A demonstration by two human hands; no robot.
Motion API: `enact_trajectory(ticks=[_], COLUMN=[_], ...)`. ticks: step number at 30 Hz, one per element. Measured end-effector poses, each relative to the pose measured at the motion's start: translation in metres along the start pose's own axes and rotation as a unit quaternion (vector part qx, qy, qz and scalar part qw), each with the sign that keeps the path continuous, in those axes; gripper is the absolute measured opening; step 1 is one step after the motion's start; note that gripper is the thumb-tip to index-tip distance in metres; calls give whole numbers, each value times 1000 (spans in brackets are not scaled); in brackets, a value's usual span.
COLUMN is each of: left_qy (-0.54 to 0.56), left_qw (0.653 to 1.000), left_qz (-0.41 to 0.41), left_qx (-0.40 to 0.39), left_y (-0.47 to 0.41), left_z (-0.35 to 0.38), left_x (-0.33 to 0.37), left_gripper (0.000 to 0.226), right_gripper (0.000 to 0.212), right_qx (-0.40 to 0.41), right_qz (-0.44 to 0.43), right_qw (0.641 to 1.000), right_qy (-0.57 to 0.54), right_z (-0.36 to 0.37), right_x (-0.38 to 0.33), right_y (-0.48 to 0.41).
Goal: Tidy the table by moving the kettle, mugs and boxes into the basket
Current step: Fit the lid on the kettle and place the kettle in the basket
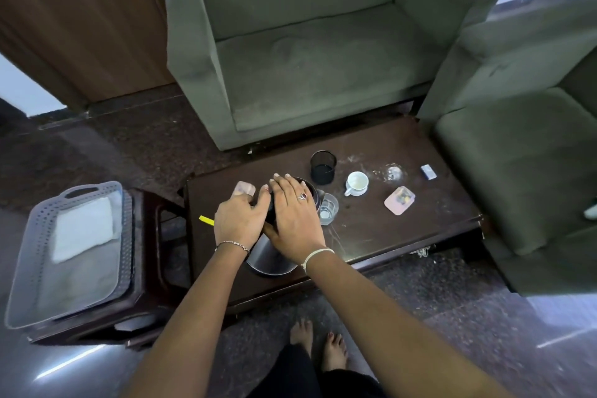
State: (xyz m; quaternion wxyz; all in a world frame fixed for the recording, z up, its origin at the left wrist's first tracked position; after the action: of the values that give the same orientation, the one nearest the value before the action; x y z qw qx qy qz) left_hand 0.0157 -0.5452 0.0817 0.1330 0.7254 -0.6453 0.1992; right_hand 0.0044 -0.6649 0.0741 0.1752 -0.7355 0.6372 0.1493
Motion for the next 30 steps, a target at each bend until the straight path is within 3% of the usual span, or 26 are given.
enact_trajectory(ticks=[14,30], left_qy=[-13,-66], left_qw=[992,982], left_qz=[-9,-10], left_qx=[-129,-176], left_y=[-47,-72], left_z=[63,109], left_x=[-10,4], left_gripper=[54,48], right_gripper=[69,64], right_qx=[-81,-83], right_qz=[57,105], right_qw=[993,980], right_qy=[-57,-144], right_z=[53,92], right_x=[58,104], right_y=[-38,-51])
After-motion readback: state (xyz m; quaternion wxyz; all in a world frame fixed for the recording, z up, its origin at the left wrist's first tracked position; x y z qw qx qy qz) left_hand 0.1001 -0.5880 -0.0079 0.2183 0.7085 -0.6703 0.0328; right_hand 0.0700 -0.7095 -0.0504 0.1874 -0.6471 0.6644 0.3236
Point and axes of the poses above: each hand's wrist, its own y-axis away from the middle knuckle, its own z-axis out of the palm, x = y × z, the point moved 4 cm from there along -y, towards the middle knuckle, and after that the axes turned 13 degrees about z, right-handed, at the moved point
